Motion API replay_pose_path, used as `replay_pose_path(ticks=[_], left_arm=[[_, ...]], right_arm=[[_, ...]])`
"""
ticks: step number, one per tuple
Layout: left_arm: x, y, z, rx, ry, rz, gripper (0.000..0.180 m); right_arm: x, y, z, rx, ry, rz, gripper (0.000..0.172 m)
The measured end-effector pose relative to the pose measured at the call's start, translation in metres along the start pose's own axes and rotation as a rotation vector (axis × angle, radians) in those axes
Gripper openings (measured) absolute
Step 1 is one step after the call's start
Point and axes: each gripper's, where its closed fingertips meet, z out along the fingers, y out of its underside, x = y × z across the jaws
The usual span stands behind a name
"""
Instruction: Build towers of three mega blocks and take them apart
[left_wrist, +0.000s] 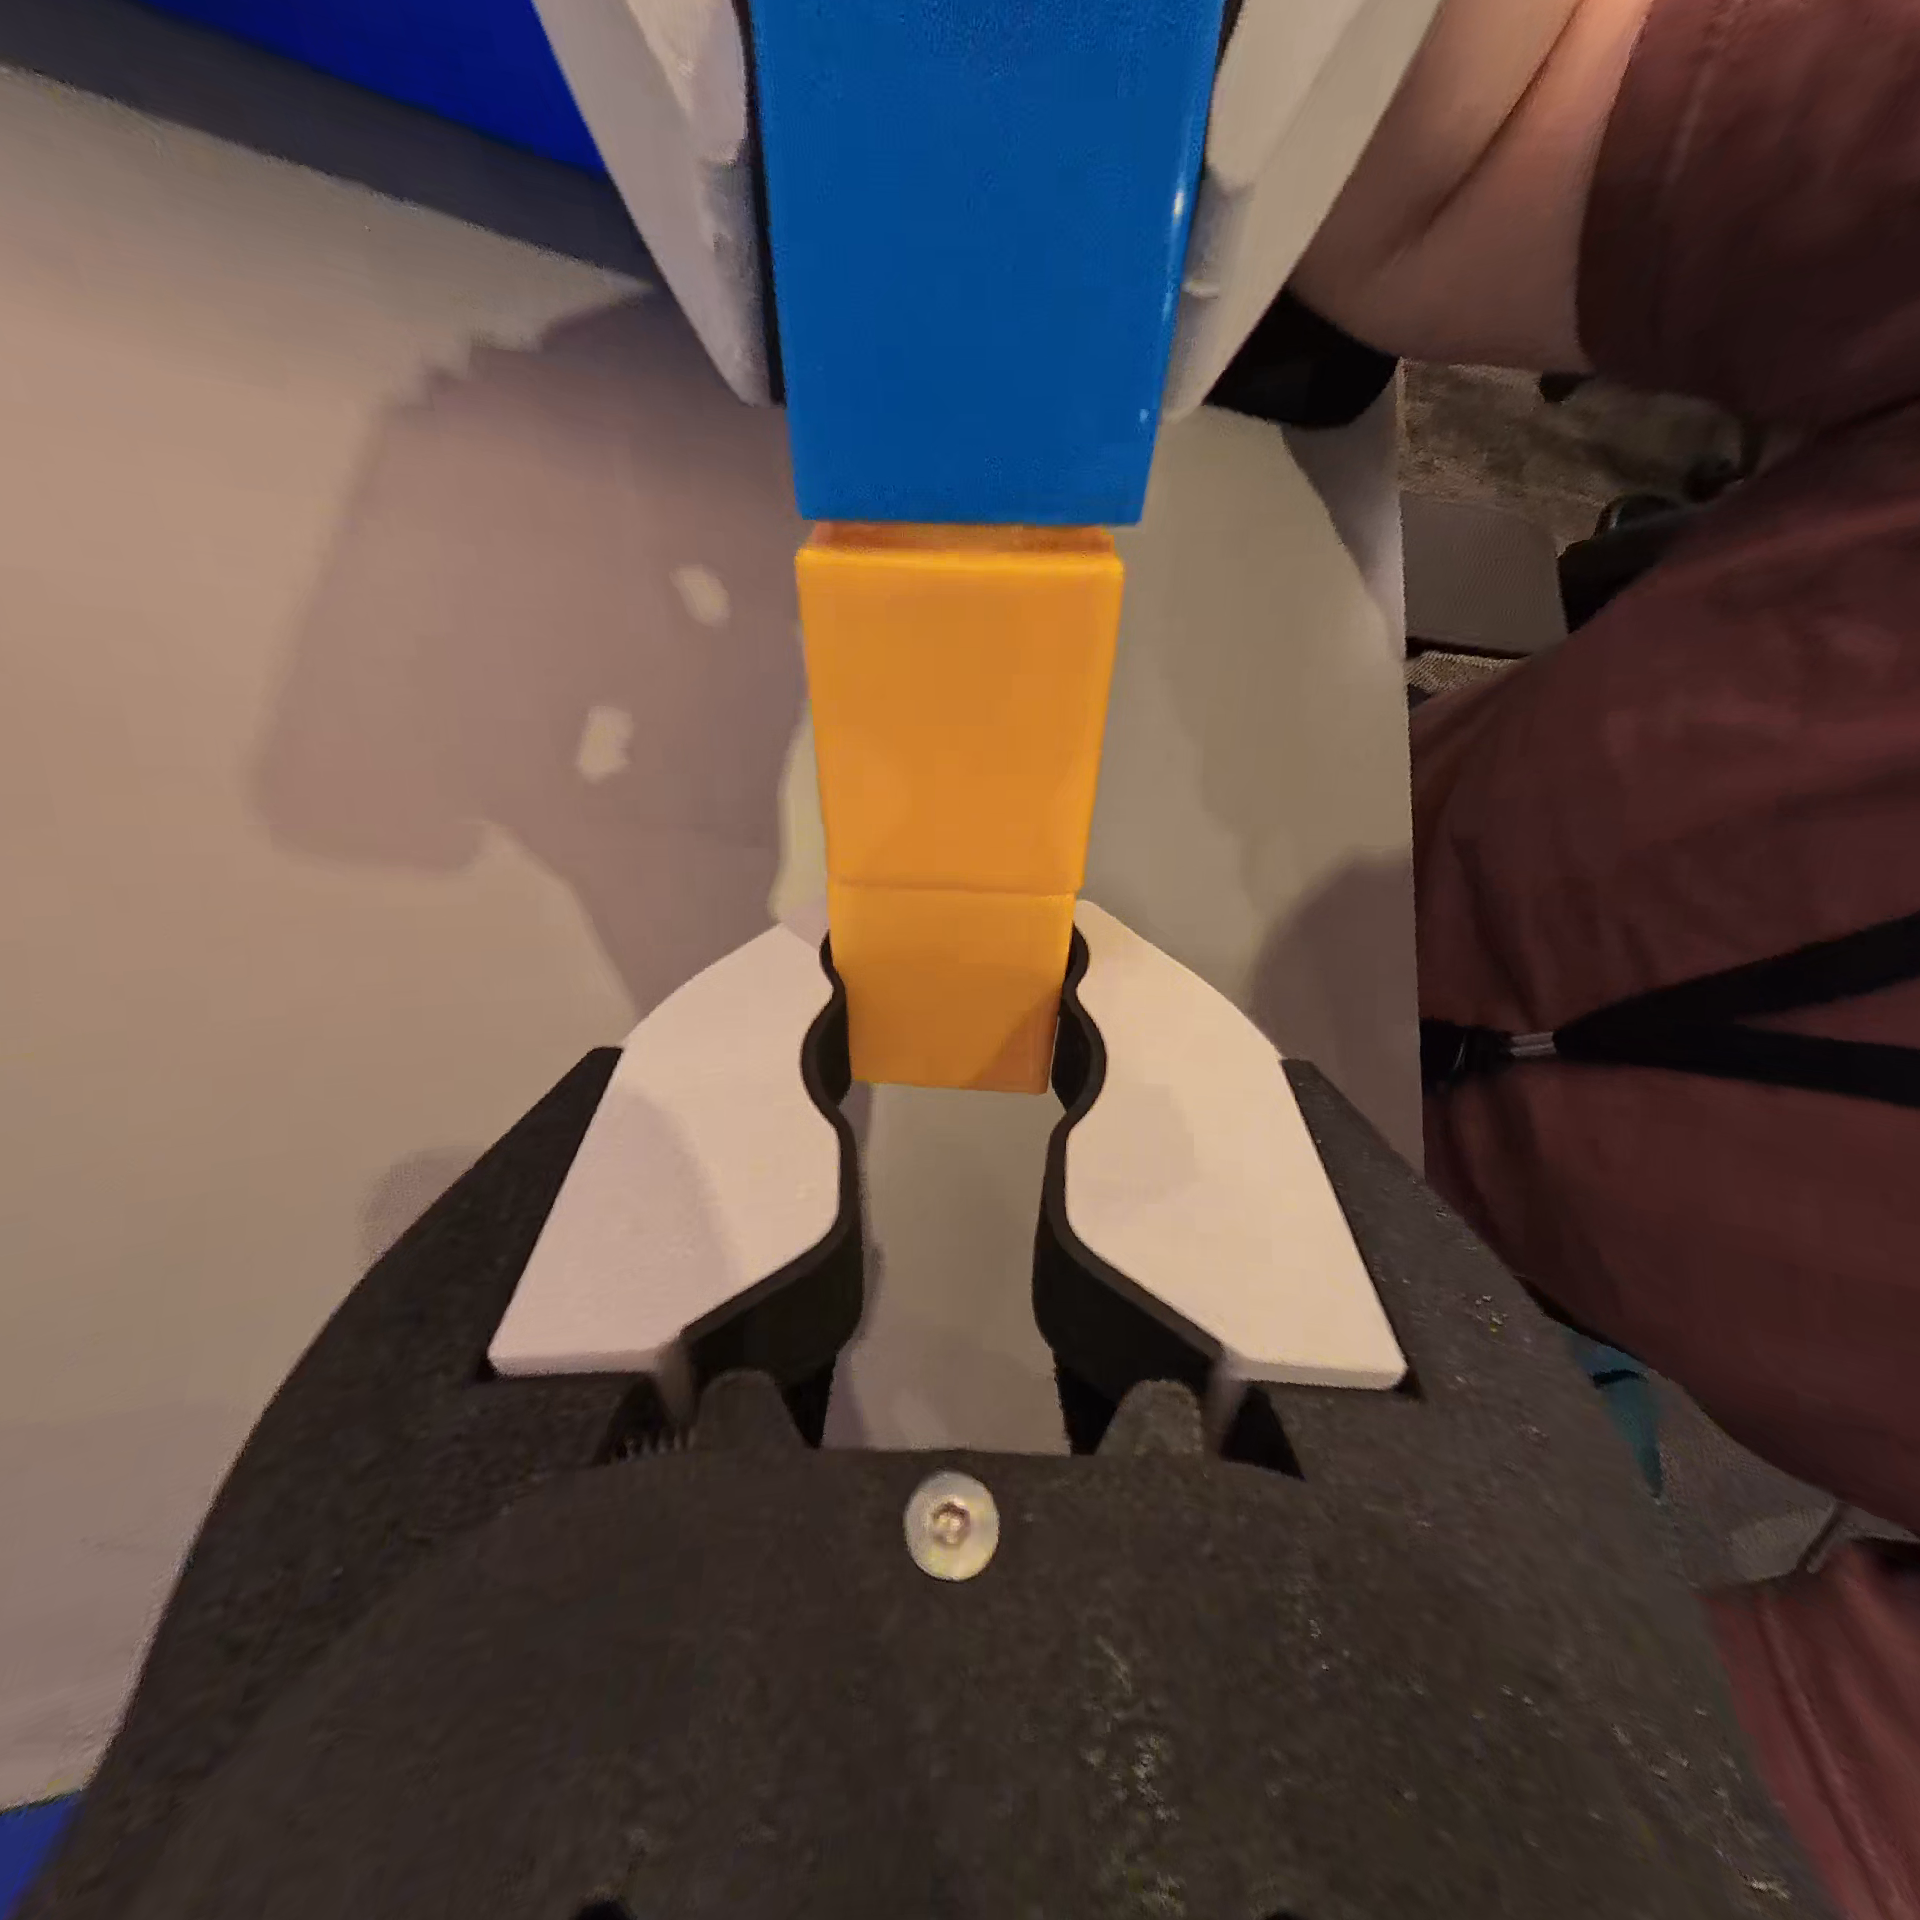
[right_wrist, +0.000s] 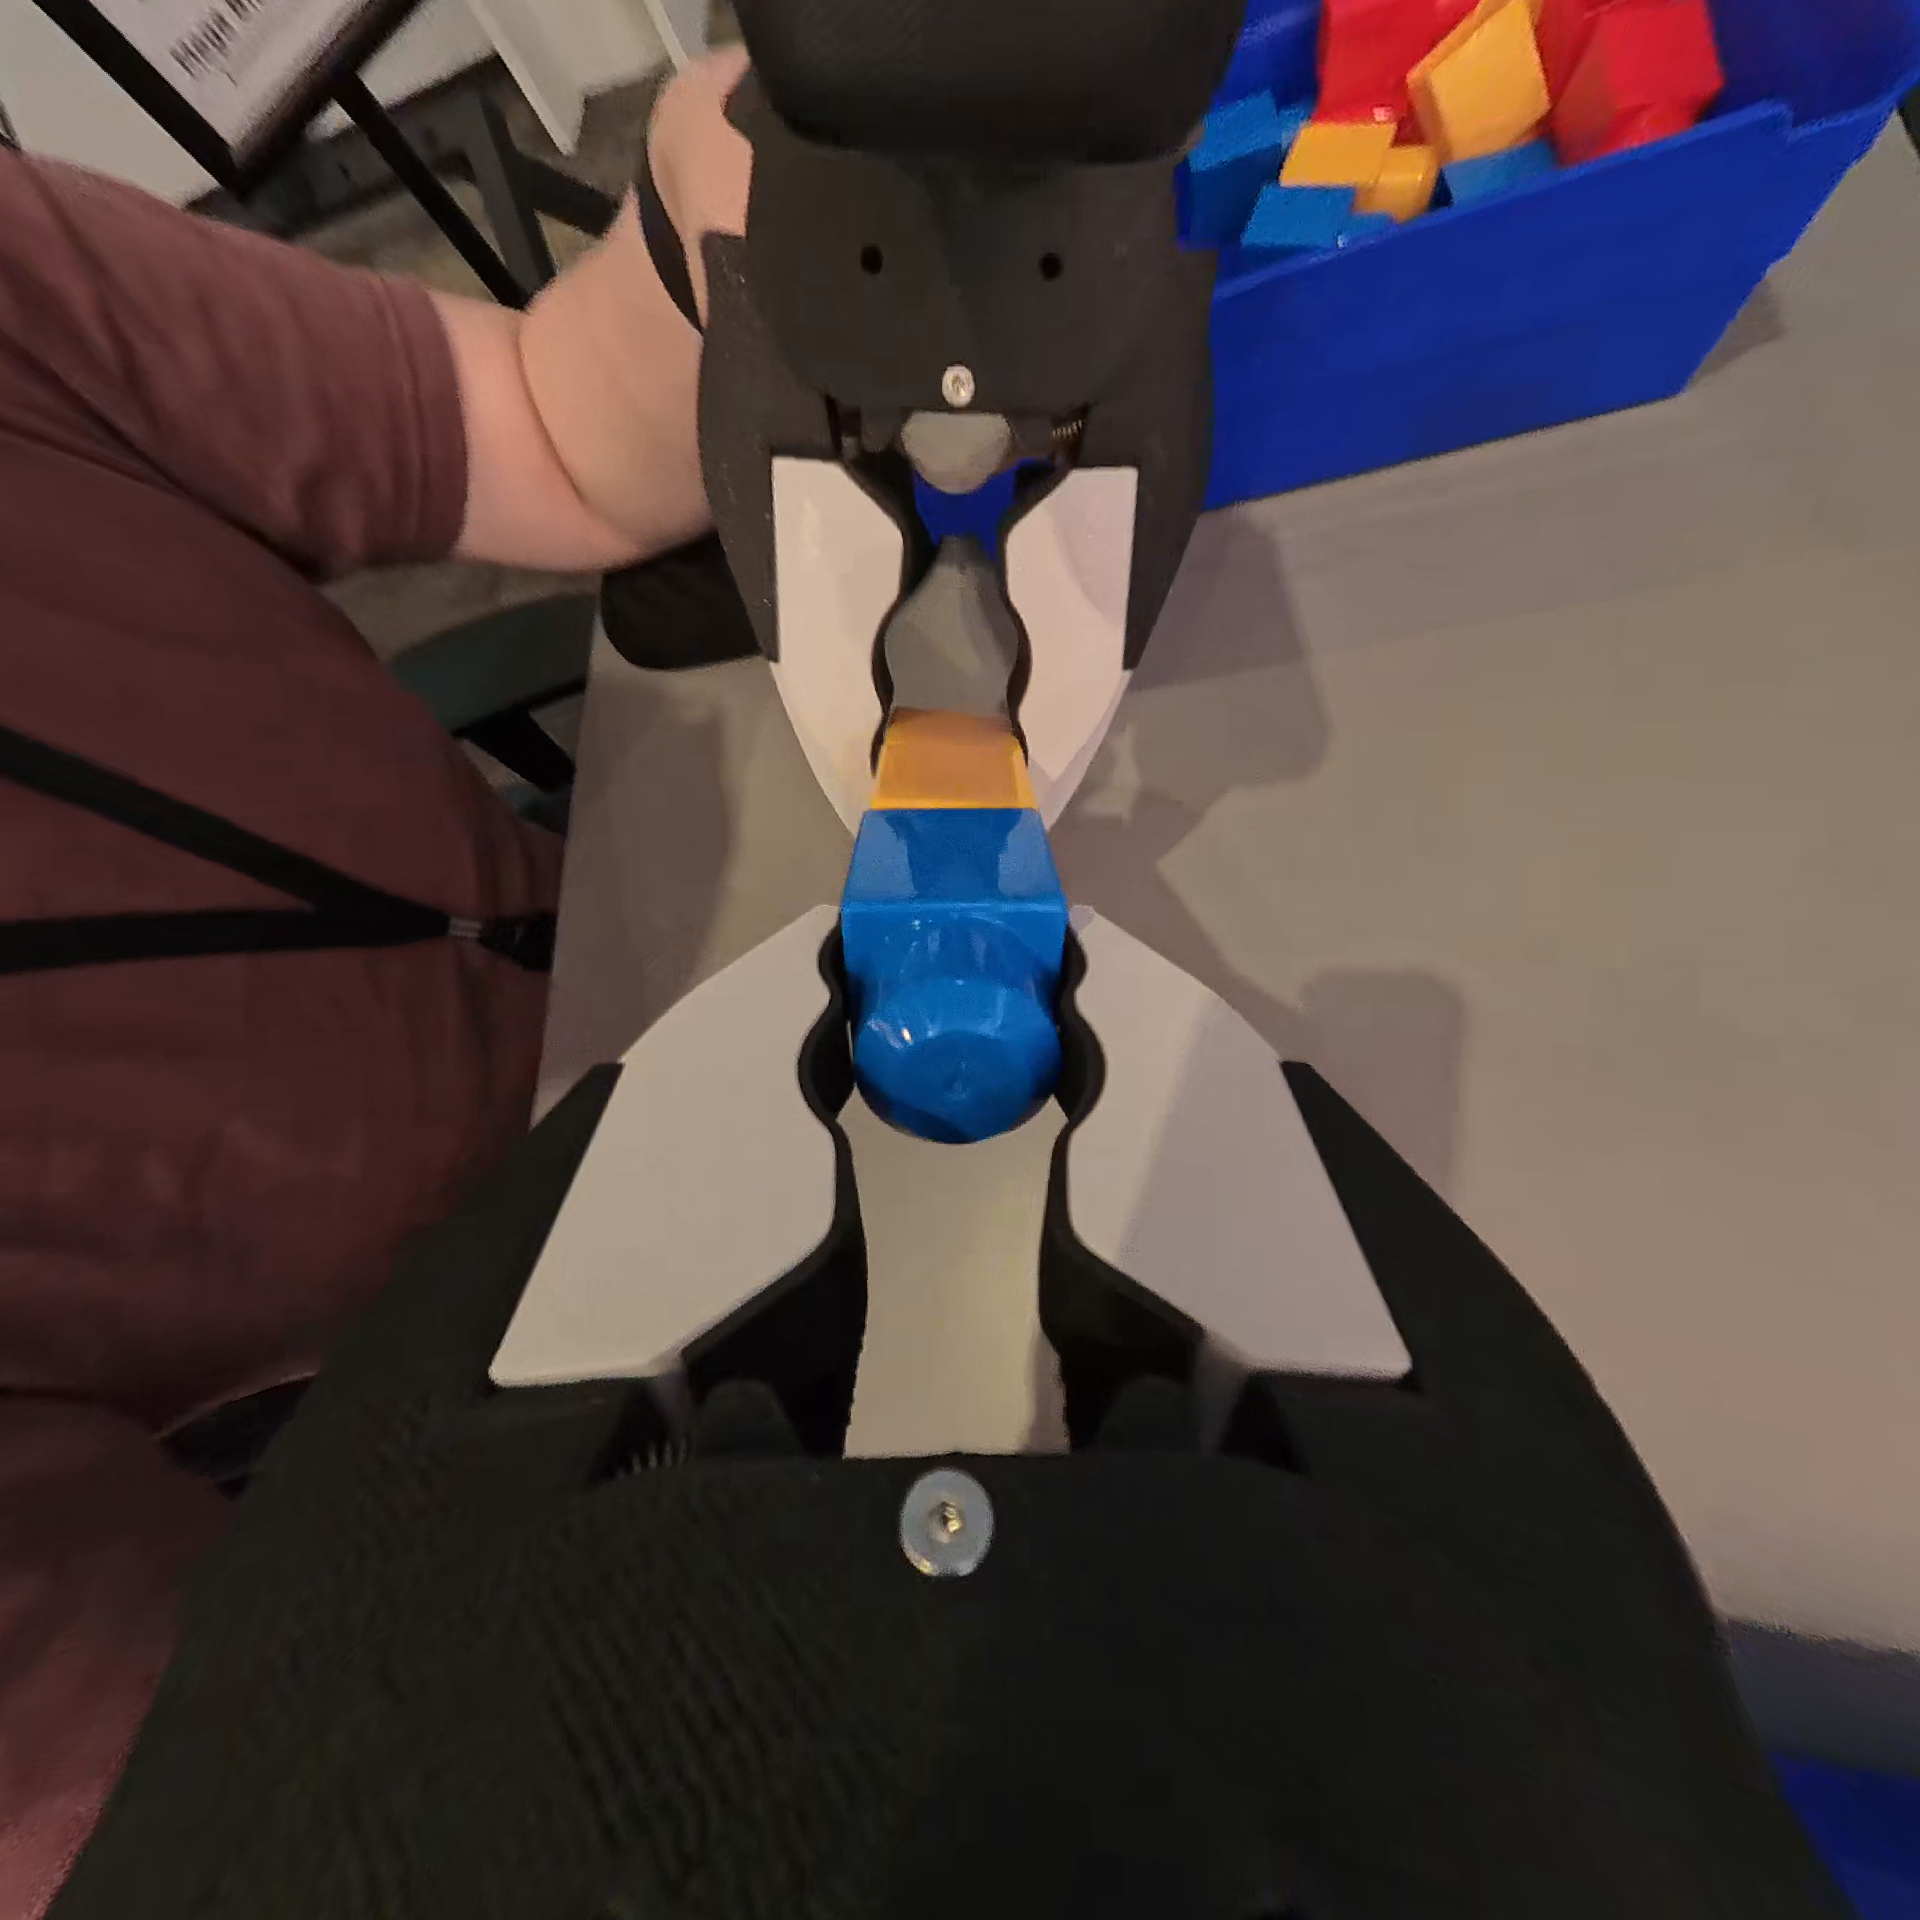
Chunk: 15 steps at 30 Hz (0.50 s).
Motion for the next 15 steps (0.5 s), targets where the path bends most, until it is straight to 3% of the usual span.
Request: replay_pose_path(ticks=[4, 15], left_arm=[[-0.004, 0.005, 0.008, -0.056, -0.038, 0.022, 0.035], [-0.008, -0.001, 0.002, -0.013, -0.036, -0.051, 0.035]], right_arm=[[0.002, 0.015, 0.006, -0.102, 0.027, -0.027, 0.036], [0.012, 0.0, 0.003, 0.042, -0.035, 0.158, 0.036]])
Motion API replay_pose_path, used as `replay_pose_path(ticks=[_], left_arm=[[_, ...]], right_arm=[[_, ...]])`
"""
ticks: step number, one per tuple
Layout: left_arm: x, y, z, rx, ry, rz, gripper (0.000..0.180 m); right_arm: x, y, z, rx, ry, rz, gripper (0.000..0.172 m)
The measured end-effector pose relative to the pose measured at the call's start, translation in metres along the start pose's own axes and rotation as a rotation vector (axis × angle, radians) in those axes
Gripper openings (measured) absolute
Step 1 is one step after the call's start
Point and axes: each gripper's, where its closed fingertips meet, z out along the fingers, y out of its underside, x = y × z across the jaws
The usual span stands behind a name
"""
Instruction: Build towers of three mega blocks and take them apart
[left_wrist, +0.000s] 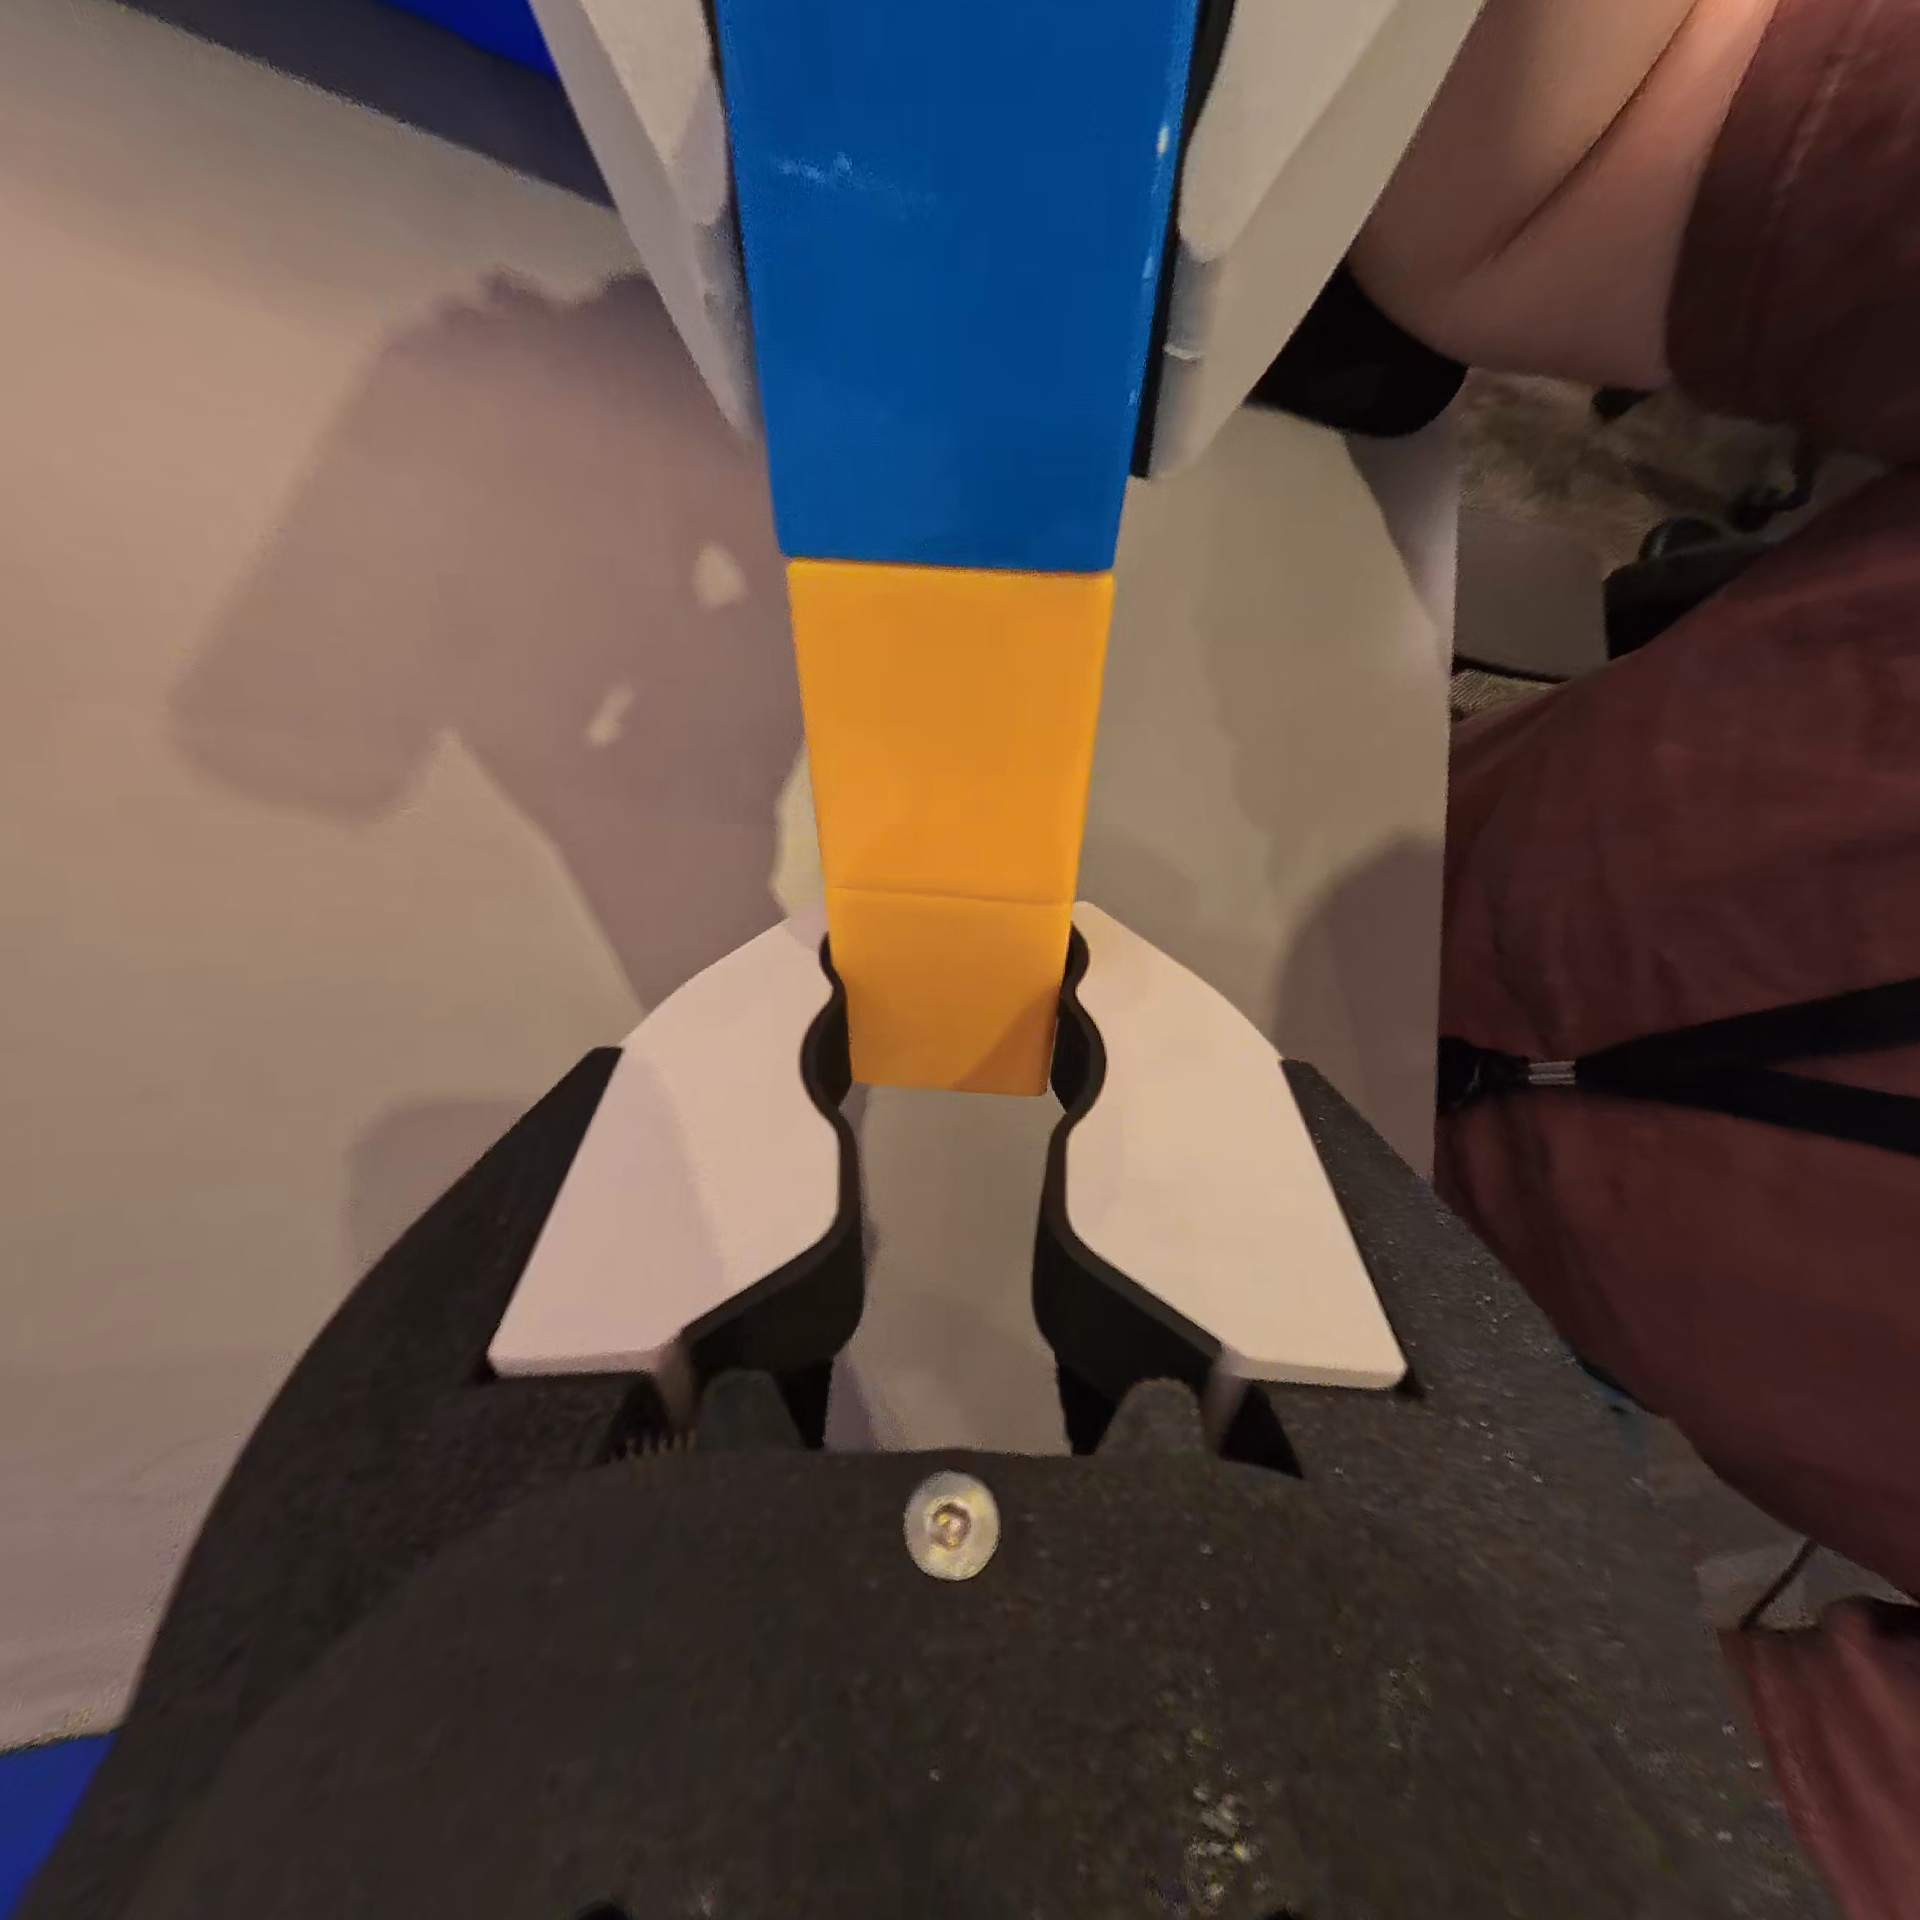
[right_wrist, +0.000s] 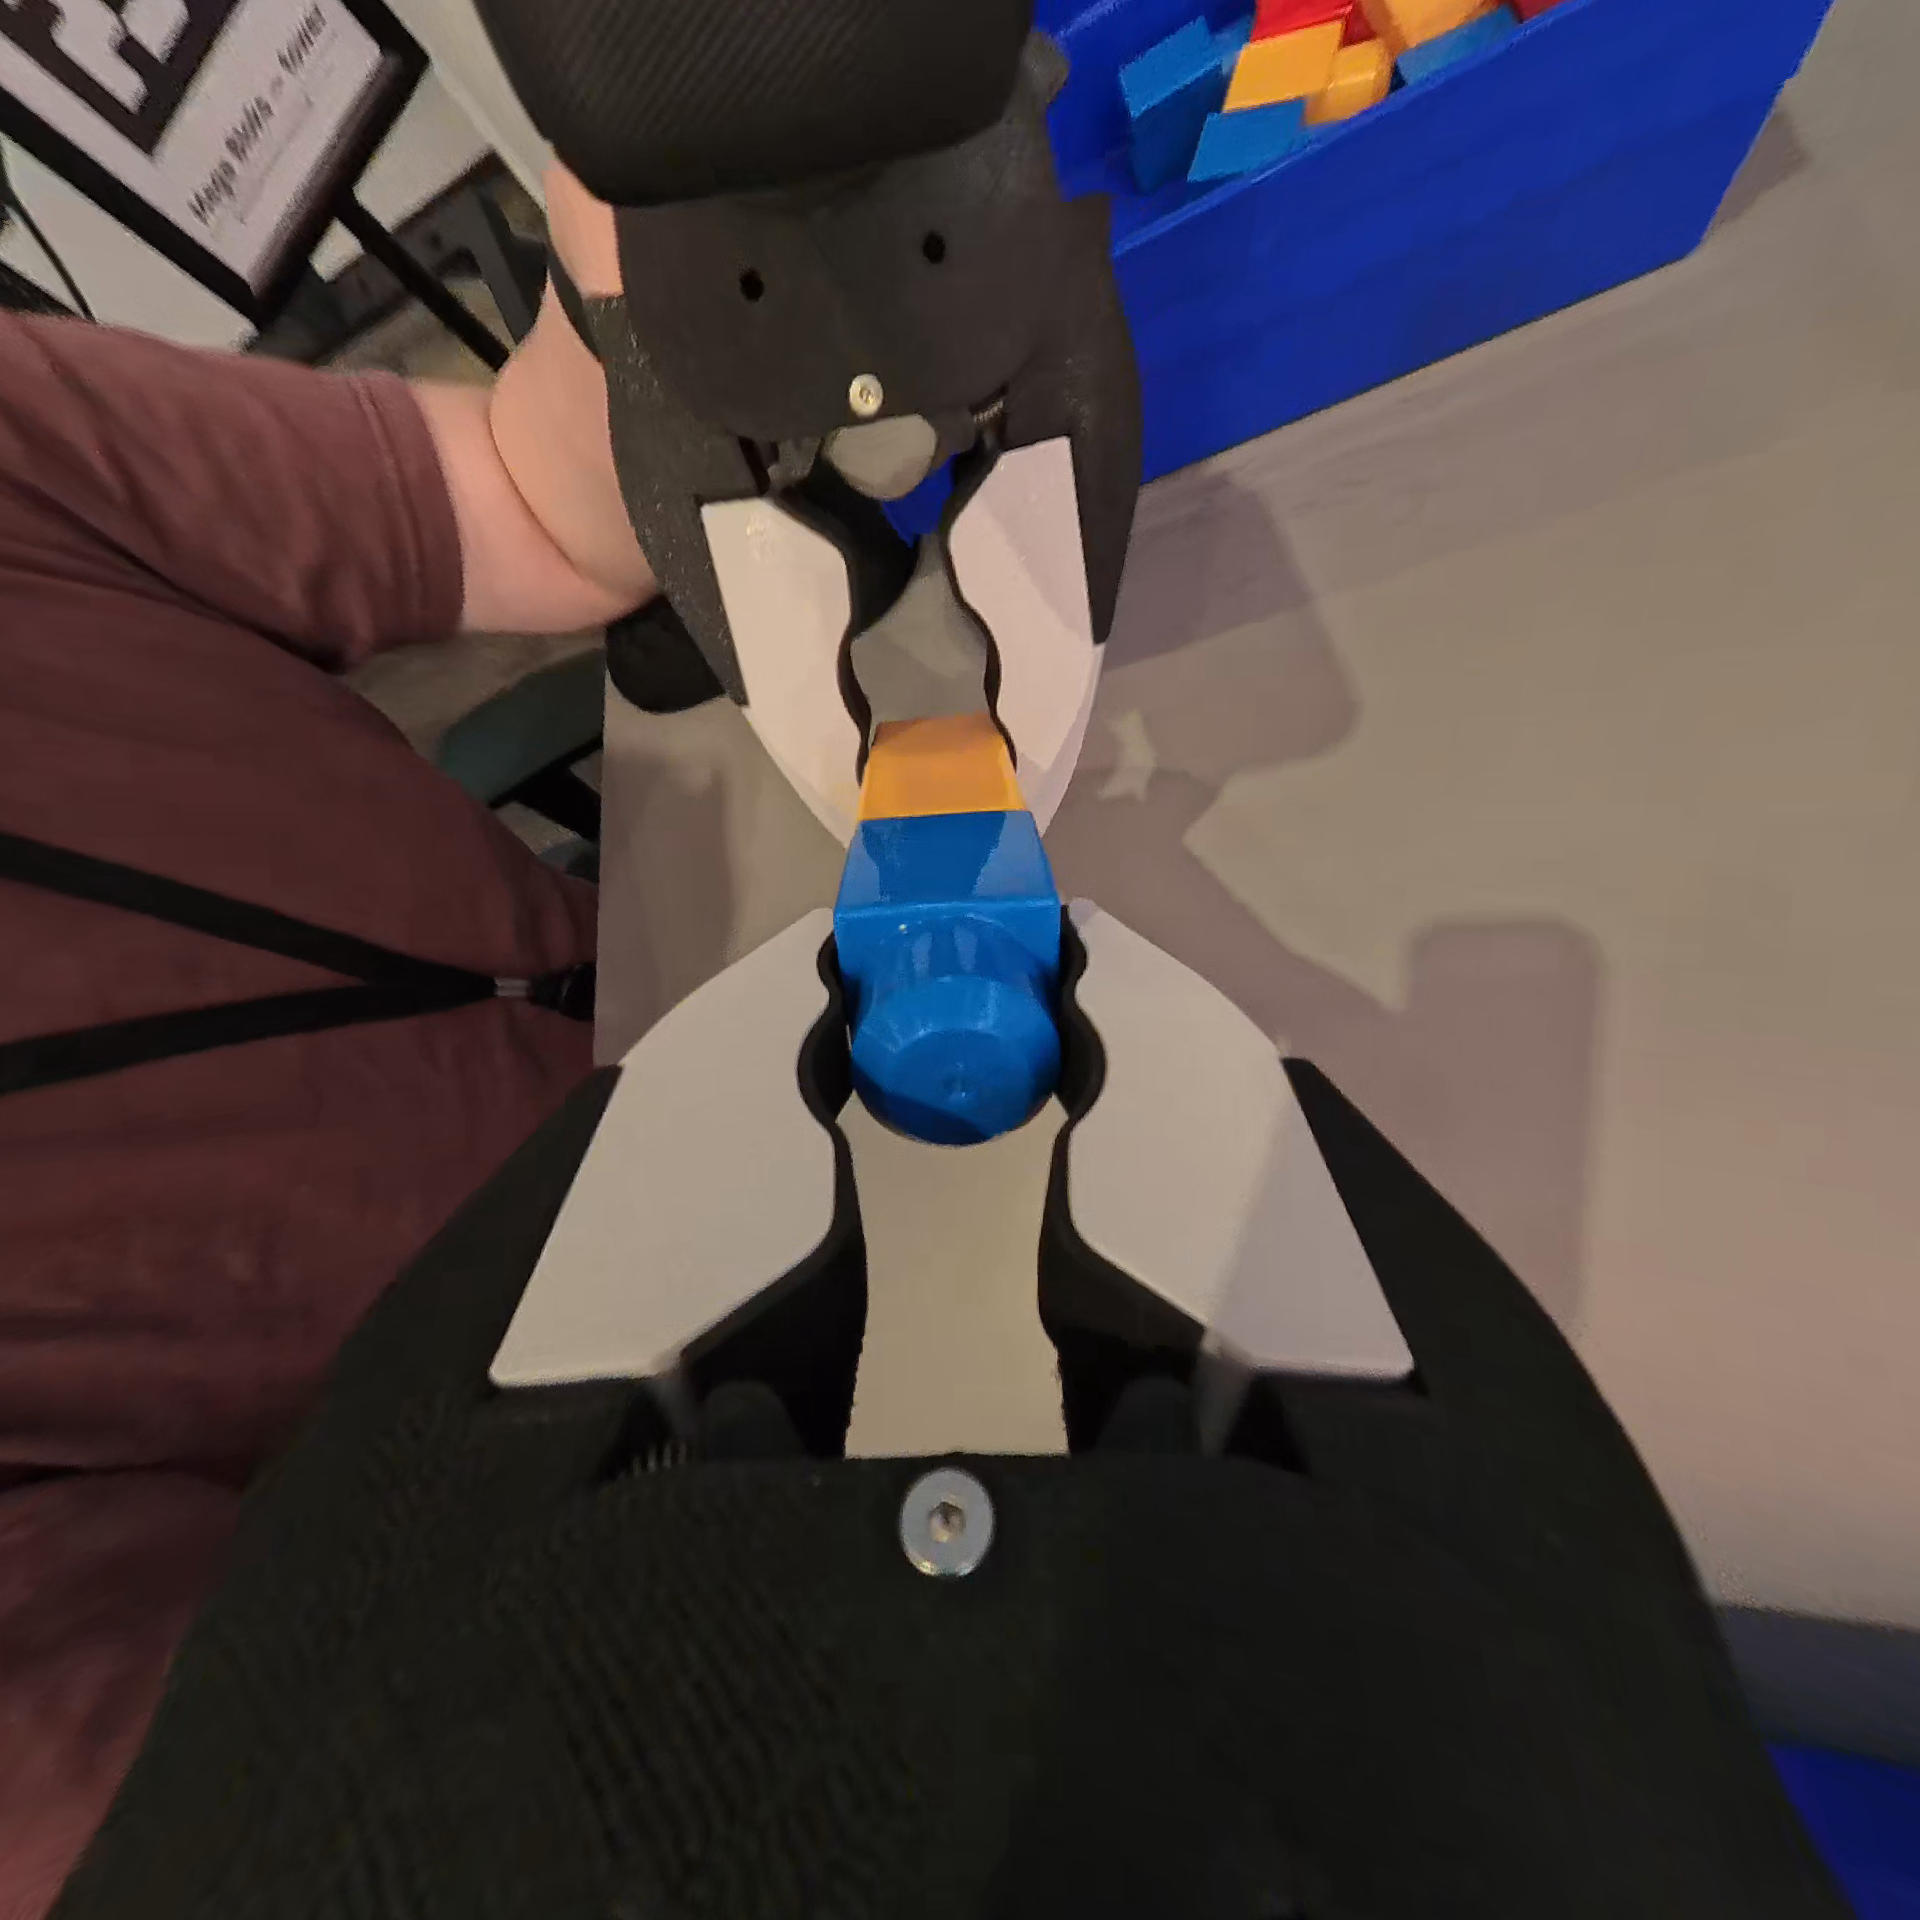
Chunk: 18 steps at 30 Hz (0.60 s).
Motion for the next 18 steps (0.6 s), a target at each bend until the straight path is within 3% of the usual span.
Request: replay_pose_path(ticks=[6, 9, 10, 13, 15, 18], left_arm=[[0.0, 0.004, 0.0, -0.007, 0.015, -0.007, 0.035], [0.012, -0.016, -0.013, 0.145, 0.135, -0.04, 0.035], [0.011, -0.023, -0.02, 0.211, 0.15, -0.054, 0.035], [0.003, -0.035, -0.039, 0.338, 0.139, -0.102, 0.035], [-0.002, -0.042, -0.049, 0.406, 0.103, -0.093, 0.036], [-0.007, -0.048, -0.058, 0.463, 0.051, -0.066, 0.036]], right_arm=[[-0.001, -0.003, 0.005, 0.016, -0.018, -0.031, 0.036], [-0.005, -0.034, -0.008, 0.213, -0.013, -0.099, 0.043], [-0.003, -0.045, -0.015, 0.288, 0.021, -0.117, 0.052], [0.01, -0.067, -0.032, 0.468, 0.12, -0.122, 0.065], [0.009, -0.078, -0.033, 0.565, 0.085, -0.099, 0.064], [0.005, -0.073, -0.008, 0.502, -0.022, -0.059, 0.061]])
